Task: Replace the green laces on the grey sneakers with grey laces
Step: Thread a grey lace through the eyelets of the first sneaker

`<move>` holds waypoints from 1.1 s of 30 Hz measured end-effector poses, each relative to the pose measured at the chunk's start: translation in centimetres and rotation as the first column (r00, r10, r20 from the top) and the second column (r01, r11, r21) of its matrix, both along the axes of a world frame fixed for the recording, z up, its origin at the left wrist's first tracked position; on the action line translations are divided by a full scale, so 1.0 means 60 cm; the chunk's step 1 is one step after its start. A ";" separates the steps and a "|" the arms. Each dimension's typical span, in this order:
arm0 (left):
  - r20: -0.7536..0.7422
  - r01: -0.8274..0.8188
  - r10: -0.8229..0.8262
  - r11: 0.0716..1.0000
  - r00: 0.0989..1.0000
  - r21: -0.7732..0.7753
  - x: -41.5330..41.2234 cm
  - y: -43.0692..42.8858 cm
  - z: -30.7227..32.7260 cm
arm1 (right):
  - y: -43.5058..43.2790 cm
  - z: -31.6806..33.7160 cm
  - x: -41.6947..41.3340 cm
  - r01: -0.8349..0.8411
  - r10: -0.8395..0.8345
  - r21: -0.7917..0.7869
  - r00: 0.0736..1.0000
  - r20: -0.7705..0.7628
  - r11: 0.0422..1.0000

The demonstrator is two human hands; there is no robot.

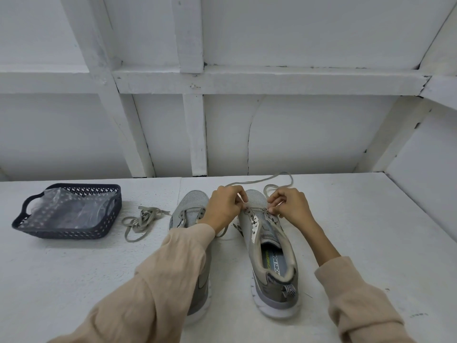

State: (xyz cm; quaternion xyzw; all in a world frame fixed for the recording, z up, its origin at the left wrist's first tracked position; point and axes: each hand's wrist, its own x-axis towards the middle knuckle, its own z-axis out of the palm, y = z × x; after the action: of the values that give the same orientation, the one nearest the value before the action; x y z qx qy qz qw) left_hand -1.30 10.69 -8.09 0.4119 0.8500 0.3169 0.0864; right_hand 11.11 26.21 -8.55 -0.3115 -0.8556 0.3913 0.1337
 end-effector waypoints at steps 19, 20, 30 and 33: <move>0.026 0.001 -0.001 1.000 1.000 0.010 0.000 -0.001 -0.008 | -0.008 0.017 -0.009 -0.067 0.049 0.121 0.988 0.146 0.990; 0.015 -0.009 0.009 1.000 1.000 -0.007 -0.001 -0.001 -0.009 | -0.009 0.020 -0.012 -0.090 0.067 0.129 0.983 0.171 0.988; -0.039 0.012 -0.017 0.994 0.999 -0.108 -0.008 -0.008 -0.016 | -0.038 0.002 -0.030 -0.098 0.061 0.126 0.962 0.267 0.987; -0.077 0.010 -0.021 0.991 0.997 -0.134 -0.008 -0.007 -0.015 | -0.041 -0.004 -0.031 -0.087 0.069 0.082 0.976 0.205 0.993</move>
State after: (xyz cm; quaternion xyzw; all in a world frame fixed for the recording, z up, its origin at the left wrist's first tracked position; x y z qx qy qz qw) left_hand -1.76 10.28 -9.02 0.4239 0.8688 0.2421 0.0828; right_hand 9.26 23.76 -8.77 -0.3094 -0.8931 0.3234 0.0446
